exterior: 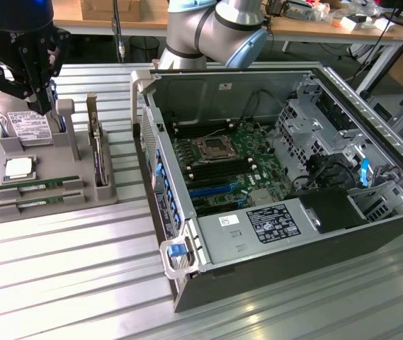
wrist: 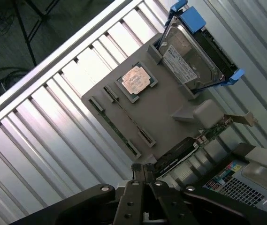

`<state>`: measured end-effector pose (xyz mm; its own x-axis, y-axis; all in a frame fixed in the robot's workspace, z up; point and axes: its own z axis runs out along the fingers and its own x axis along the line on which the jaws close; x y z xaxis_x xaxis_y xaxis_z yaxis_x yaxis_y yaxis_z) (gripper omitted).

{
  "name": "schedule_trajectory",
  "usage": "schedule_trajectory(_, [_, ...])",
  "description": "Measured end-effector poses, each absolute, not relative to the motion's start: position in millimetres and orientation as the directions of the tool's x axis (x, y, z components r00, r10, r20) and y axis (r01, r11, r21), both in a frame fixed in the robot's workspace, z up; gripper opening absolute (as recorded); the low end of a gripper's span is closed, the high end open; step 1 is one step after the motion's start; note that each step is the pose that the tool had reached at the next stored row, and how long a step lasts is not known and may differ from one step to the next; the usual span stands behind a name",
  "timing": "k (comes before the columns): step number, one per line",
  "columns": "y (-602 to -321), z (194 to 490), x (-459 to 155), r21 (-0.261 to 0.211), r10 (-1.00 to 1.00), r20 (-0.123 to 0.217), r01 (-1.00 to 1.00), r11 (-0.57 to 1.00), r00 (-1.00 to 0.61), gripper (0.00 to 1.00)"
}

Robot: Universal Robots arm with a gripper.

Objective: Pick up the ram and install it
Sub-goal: 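Pick up the ram and move it above insertion slot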

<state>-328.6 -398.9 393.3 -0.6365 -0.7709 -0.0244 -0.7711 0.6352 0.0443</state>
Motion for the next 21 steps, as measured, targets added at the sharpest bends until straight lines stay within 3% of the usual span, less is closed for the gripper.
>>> schedule_trajectory(21, [-398.9,393.2,-328.6,0.044,-0.851,-0.024,-0.851,0.523,-0.525,0.11])
